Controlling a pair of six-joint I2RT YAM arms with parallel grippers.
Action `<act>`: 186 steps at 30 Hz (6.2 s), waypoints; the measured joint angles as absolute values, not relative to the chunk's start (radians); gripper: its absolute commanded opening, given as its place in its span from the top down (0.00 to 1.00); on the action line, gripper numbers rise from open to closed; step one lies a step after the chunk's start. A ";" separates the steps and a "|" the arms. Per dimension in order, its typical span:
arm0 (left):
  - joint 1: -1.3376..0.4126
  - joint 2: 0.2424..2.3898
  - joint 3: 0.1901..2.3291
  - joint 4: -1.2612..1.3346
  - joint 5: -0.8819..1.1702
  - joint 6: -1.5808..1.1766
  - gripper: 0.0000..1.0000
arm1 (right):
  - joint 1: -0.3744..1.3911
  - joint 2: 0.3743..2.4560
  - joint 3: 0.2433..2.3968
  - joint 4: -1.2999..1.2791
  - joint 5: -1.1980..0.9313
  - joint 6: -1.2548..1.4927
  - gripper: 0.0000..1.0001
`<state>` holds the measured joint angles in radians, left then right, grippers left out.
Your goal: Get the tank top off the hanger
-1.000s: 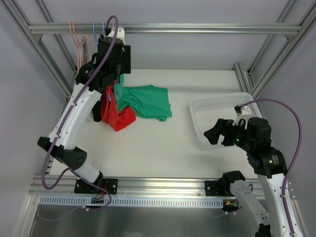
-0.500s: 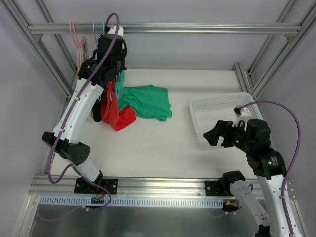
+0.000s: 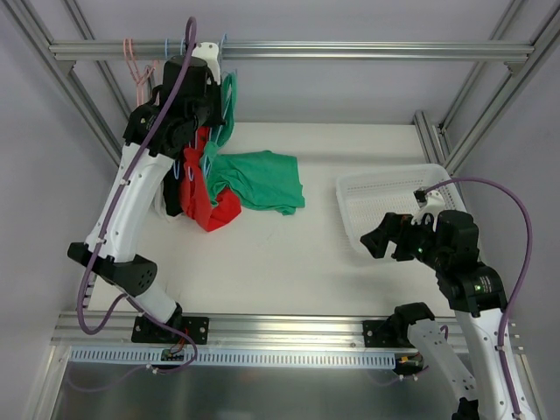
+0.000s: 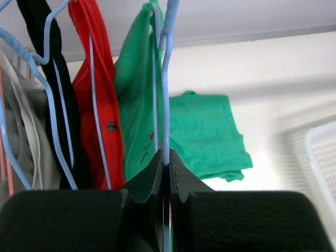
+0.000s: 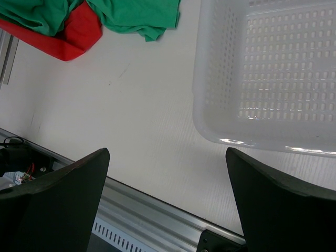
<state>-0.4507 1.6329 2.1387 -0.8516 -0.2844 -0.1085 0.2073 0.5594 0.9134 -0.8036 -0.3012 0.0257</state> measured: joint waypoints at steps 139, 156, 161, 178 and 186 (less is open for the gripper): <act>-0.734 1.016 1.099 1.005 0.428 -0.375 1.00 | 0.908 0.858 0.936 -0.134 -0.525 0.168 1.00; -0.735 0.415 0.640 0.029 0.044 -0.502 1.00 | 0.880 0.946 0.934 -0.265 -0.061 0.133 0.00; -0.735 0.526 0.744 -0.152 -0.039 -0.529 1.00 | 0.847 0.889 0.931 -0.273 -0.015 0.125 0.00; -0.574 1.225 1.608 -0.309 -0.199 -0.432 1.00 | 0.822 0.885 0.931 -0.329 0.000 0.092 0.00; -0.430 1.455 1.809 -0.372 -0.001 -0.449 1.00 | 0.811 0.888 0.931 -0.330 -0.013 0.073 0.00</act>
<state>-0.4297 1.4548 1.8091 -0.3717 -0.0006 -0.4488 0.8108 0.8875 0.9314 -0.3302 -0.0128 0.0731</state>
